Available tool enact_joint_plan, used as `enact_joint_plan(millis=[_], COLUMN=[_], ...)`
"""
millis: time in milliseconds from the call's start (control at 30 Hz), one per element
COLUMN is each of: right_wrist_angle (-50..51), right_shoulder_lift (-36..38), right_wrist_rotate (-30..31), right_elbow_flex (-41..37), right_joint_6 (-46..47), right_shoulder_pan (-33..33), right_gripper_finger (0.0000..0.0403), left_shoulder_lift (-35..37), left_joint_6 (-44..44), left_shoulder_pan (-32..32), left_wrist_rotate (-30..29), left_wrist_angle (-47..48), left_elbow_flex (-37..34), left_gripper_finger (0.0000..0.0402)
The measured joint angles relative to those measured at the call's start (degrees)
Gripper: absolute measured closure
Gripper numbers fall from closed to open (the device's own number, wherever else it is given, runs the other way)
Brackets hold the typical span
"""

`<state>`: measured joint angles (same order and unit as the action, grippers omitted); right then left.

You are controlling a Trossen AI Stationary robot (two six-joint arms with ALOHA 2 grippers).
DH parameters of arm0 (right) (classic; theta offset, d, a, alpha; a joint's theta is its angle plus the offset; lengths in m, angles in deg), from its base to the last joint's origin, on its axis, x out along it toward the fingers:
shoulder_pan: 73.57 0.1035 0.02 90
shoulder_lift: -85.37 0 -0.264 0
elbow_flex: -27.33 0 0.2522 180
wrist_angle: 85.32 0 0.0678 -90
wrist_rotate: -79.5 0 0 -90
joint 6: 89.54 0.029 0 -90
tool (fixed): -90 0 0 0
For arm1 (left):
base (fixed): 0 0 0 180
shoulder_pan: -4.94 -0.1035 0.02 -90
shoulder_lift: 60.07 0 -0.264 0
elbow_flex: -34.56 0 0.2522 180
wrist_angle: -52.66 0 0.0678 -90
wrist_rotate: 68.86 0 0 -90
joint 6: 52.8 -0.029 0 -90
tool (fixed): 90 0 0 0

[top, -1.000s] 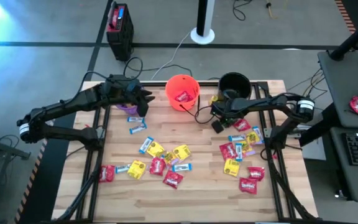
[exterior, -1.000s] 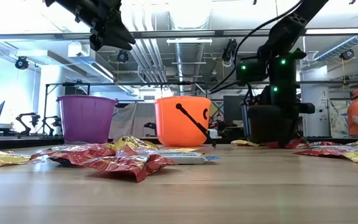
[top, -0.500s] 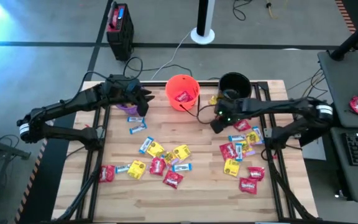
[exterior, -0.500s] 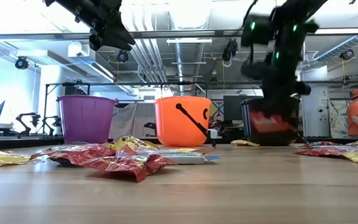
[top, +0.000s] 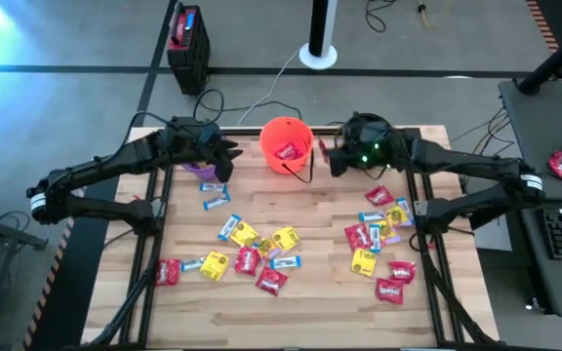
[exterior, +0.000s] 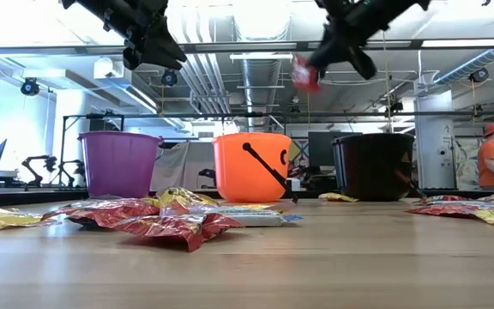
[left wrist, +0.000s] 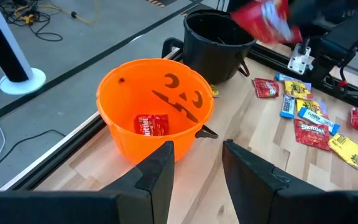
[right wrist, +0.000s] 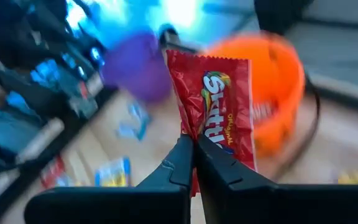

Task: Sort candy by brand, put in halloween buckets

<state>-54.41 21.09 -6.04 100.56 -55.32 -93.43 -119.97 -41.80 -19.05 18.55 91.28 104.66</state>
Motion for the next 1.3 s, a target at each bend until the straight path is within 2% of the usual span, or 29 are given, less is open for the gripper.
enact_joint_plan(millis=[133,267,367,500,700,800,1067,1233,1300], right_wrist_angle=[-3.7,-7.4,-10.4,-16.3,-26.0,-26.7,-26.5,-25.9,-25.2], right_shoulder_lift=[-3.7,-8.1,-12.2,-17.9,-25.2,-28.2,-32.7,-32.9,-32.6], right_wrist_rotate=[-0.2,-5.3,-11.1,-21.9,-38.6,-42.5,-43.4,-36.3,-35.5], right_elbow_flex=[2.5,4.6,6.2,7.5,7.7,8.1,9.6,9.7,9.7], right_joint_6=[-5.4,-10.2,-12.9,-13.8,-10.6,-9.5,-10.2,-10.3,-10.0], right_shoulder_pan=[-3.2,-7.0,-9.8,-13.6,-18.6,-19.9,-20.0,-19.8,-19.8], right_gripper_finger=[0.0394,0.0394,0.0394,0.0394,0.0394,0.0394,0.0394,0.0394,0.0394], left_shoulder_lift=[0.0,0.0,0.0,0.0,0.0,0.0,0.0,0.0,0.0], left_joint_6=[-0.4,-0.8,-0.8,-0.9,-0.9,-0.9,-0.8,0.0,0.4], left_shoulder_pan=[-0.1,-0.1,-0.1,-0.1,-0.2,-0.2,-0.3,-0.4,-0.4], left_wrist_rotate=[-0.5,-6.2,-11.7,-17.3,-21.6,-23.3,-24.1,-24.1,-24.1], left_wrist_angle=[0.0,0.0,0.0,0.0,0.0,0.0,0.0,0.0,0.0], left_elbow_flex=[0.0,0.0,0.0,0.0,0.0,0.0,0.0,0.0,0.0], left_gripper_finger=[0.0281,0.0281,0.0281,0.0281,0.0281,0.0281,0.0281,0.0281,0.0281])
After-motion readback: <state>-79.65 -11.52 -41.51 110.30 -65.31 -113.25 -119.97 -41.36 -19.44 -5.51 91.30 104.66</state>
